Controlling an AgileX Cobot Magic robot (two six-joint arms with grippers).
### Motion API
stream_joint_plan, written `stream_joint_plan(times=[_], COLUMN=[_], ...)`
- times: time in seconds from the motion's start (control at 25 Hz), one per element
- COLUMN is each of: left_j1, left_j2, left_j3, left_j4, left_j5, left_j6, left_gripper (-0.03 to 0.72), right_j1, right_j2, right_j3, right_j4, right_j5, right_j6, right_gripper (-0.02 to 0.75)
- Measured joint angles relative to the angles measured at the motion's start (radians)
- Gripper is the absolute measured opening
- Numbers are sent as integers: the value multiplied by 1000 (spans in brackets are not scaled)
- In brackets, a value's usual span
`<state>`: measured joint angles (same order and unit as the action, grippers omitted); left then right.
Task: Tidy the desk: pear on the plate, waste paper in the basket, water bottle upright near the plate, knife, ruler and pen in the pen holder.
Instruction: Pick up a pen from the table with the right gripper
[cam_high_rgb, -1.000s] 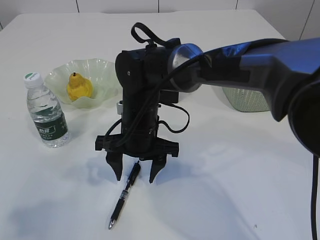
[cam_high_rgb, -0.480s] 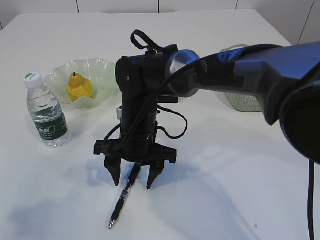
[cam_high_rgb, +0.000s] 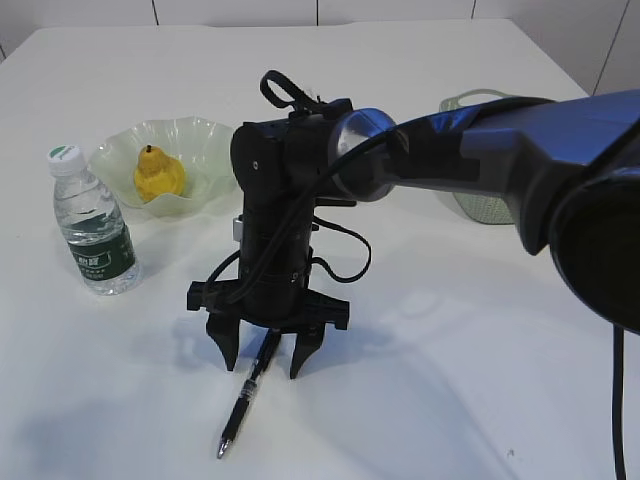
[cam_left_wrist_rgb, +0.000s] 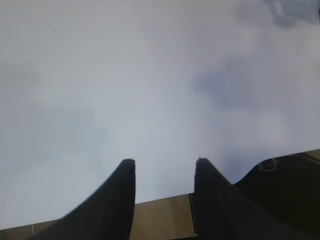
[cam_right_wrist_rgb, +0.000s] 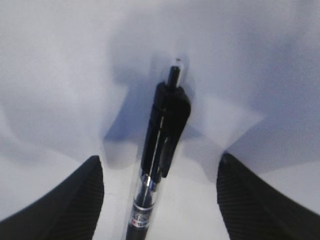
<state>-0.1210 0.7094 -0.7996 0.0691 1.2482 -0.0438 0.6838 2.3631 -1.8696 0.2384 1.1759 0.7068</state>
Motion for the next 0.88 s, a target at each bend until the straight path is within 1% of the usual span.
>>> stream_joint_plan(times=[0.88], left_j1=[0], left_j2=[0], left_j3=[0], left_j4=[0], left_j5=[0], left_j6=[0], left_gripper=[274], right_j1=[4], right_j2=[2], right_j3=[-8], right_j4=[-39], right_j5=[-15], right_j6=[17], right_gripper=[551])
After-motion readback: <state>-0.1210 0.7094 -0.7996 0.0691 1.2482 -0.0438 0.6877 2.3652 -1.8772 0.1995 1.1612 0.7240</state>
